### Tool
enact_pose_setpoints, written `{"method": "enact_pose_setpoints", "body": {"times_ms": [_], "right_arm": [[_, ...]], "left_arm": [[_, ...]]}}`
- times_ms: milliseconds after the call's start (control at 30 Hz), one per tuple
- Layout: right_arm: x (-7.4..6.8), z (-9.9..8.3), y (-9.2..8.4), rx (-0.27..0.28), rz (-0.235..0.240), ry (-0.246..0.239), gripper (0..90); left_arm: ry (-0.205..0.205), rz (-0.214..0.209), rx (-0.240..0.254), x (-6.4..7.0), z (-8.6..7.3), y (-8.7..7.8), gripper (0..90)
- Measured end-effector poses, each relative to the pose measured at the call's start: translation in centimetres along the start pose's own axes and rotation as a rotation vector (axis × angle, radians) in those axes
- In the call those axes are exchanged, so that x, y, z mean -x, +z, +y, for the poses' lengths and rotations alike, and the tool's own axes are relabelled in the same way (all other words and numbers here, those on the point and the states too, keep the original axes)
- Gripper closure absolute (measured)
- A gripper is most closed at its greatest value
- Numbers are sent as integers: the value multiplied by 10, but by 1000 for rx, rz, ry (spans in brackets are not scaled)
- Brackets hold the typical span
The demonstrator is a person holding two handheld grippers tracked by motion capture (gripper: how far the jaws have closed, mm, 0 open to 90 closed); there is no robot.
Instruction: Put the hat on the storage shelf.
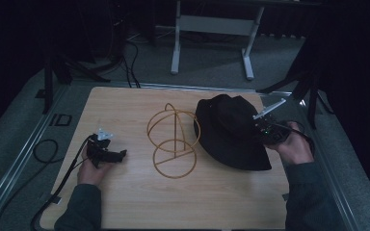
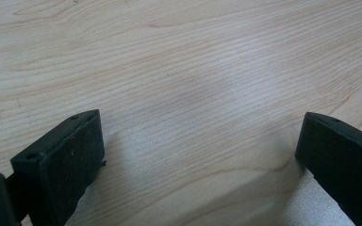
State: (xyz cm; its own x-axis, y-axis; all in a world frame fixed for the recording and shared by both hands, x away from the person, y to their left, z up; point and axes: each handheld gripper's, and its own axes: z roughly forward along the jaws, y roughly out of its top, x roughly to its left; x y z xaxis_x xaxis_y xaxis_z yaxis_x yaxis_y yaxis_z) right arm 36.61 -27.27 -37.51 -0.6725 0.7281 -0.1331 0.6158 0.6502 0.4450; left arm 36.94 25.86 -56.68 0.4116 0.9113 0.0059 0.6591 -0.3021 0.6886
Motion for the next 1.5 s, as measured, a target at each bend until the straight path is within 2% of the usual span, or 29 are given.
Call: {"method": "enact_pose_setpoints", "body": {"times_ms": [767,1500], "right_arm": [[5,2,-18,71,9,-1,881],[15,3,-39,133,-11,18,881]], "left_arm": [[-1,0,1,0,0,0,20],[0,1,2,0,0,0,20]]}}
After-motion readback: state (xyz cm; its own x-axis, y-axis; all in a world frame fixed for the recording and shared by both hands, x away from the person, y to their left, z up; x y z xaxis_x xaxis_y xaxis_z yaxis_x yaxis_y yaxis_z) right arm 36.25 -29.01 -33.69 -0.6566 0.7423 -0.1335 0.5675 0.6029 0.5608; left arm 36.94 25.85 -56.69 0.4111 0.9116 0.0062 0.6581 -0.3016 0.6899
